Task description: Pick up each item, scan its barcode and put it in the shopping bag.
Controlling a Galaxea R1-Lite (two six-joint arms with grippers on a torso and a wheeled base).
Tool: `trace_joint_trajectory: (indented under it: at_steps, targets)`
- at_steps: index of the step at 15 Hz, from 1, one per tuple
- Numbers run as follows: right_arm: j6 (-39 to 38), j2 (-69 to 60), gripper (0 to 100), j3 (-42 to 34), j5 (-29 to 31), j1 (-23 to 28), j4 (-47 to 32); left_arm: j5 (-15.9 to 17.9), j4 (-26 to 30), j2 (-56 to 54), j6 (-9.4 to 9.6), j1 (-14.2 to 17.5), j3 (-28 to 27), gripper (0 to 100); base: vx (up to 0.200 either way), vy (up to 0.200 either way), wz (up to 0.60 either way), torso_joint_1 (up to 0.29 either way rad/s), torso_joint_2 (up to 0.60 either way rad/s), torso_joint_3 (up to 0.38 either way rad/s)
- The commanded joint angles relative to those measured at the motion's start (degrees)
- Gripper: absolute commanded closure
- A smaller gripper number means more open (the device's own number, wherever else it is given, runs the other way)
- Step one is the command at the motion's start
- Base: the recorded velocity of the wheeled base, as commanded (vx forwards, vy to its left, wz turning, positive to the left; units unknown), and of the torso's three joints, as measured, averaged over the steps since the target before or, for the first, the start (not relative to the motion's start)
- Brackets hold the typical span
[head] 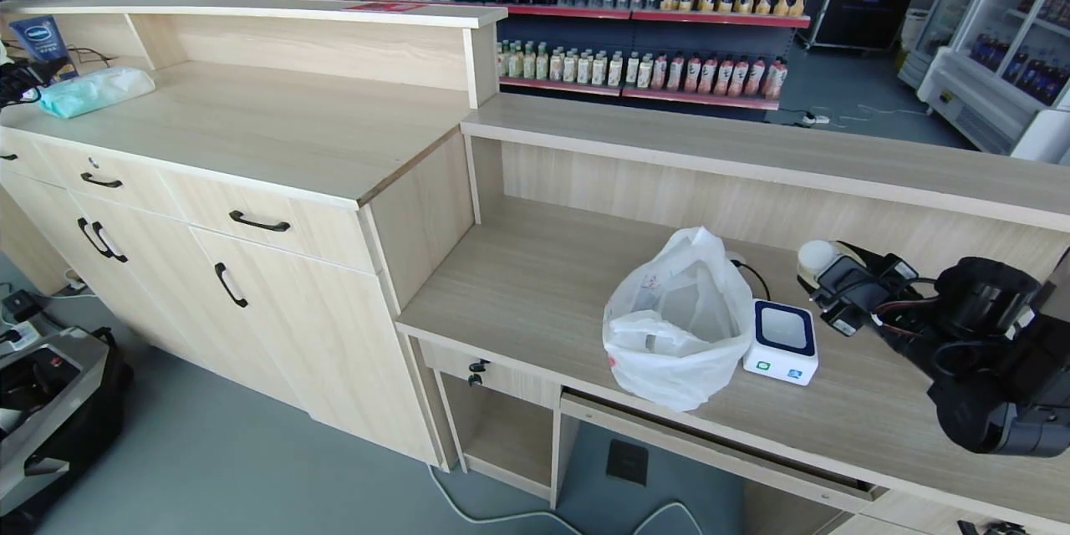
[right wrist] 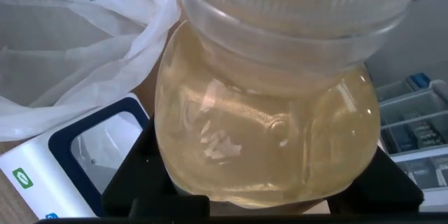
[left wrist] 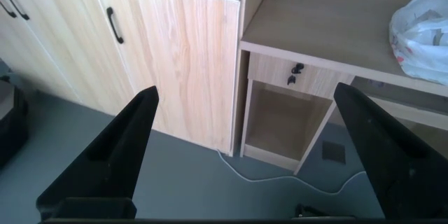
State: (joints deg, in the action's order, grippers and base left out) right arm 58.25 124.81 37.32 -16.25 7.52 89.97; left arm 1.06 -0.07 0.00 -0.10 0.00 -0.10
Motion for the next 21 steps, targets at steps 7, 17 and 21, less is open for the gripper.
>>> trace_joint_trajectory:
  at_steps: [7, 17, 21]
  targets:
    - [0.20, 4.57, 100, 4.61, -0.98, 0.39, 0.03, -0.01, -0.01, 0.00, 0.01, 0.00, 0.01, 0, 0.000, 0.000, 0.00, 0.000, 0.00, 0.000]
    - [-2.17, 9.67, 100, 10.85, -2.82, -0.58, 0.03, -0.01, -0.01, 0.00, 0.01, 0.00, 0.01, 0, 0.000, 0.000, 0.00, 0.000, 0.00, 0.000]
    - [-3.49, 11.07, 100, 12.52, -2.82, -1.28, 0.03, -0.01, -0.01, 0.00, -0.08, 0.00, 0.01, 0, 0.000, 0.000, 0.00, 0.000, 0.00, 0.000]
